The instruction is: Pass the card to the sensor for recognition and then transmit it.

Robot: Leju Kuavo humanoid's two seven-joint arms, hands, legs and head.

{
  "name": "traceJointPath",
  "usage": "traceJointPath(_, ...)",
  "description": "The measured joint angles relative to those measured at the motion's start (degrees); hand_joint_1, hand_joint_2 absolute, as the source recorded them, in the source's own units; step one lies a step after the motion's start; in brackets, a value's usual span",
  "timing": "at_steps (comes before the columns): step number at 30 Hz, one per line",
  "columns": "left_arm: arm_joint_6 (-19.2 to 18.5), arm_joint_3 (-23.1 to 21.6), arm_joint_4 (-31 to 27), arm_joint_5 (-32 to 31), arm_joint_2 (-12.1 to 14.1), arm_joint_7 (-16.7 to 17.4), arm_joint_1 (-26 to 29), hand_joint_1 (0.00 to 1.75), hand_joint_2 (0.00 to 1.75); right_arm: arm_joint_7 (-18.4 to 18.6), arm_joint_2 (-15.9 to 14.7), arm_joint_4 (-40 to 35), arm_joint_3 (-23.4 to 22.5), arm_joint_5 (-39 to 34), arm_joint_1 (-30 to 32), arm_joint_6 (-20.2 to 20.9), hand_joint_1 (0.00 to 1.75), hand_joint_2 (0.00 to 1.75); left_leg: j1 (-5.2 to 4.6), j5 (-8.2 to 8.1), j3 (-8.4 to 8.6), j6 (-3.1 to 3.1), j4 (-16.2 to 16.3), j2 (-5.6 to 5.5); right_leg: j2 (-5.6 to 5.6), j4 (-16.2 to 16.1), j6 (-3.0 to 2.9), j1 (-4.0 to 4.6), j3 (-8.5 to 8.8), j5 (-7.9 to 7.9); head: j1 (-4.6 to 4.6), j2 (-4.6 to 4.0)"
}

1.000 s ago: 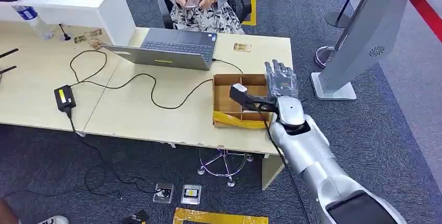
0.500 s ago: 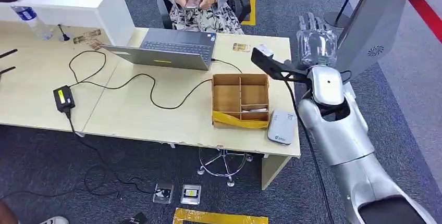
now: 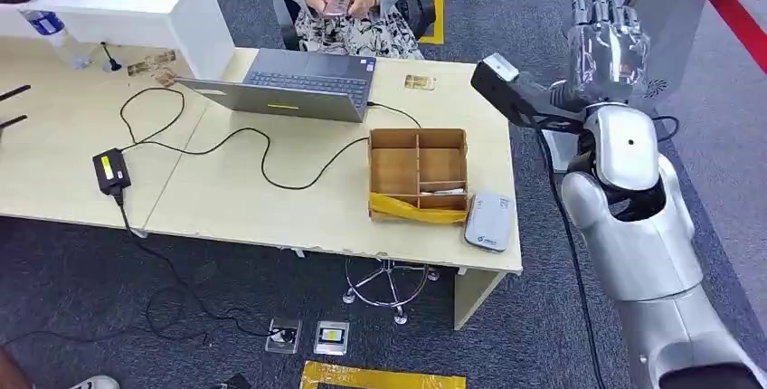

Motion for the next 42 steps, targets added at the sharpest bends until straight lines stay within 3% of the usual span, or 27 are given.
traceJointPath(9,-0.2,0.0,0.0,-0.3,0.2,-0.2,0.1,0.00,0.00,-0.1,-1.6,-8.5,-0.3,-2.5,6.0,2.2,0.00,1.75,0.04,-0.01,0.00,-0.02,0.0,0.00,0.01,0.0,0.00,0.04,0.00,0.00,0.00,0.00)
traceJointPath(19,-0.2,0.0,0.0,-1.0,-0.4,-0.7,-0.4,0.00,0.00,0.5,0.7,-9.0,2.5,-5.9,12.8,-0.9,0.00,1.75,0.03,-0.01,-0.03,-0.01,0.0,-0.03,-0.01,0.0,0.00,0.03,0.01,-0.01,-0.02,0.00)
traceJointPath(27,-0.6,0.0,0.0,-2.0,-0.4,0.0,-0.7,0.00,0.00,1.4,1.5,-9.3,5.1,-8.3,15.0,2.5,0.00,1.75,0.03,-0.01,-0.03,-0.02,0.0,-0.03,-0.01,0.0,-0.01,0.03,0.01,-0.01,0.00,0.00)
traceJointPath(42,-1.4,0.0,0.0,-4.0,-0.8,0.4,-1.8,0.00,0.00,2.8,3.5,-10.7,9.4,0.4,17.9,4.9,0.00,1.75,0.02,-0.01,-0.03,-0.01,0.0,-0.03,-0.01,0.0,-0.01,0.02,0.00,-0.01,0.00,0.00)
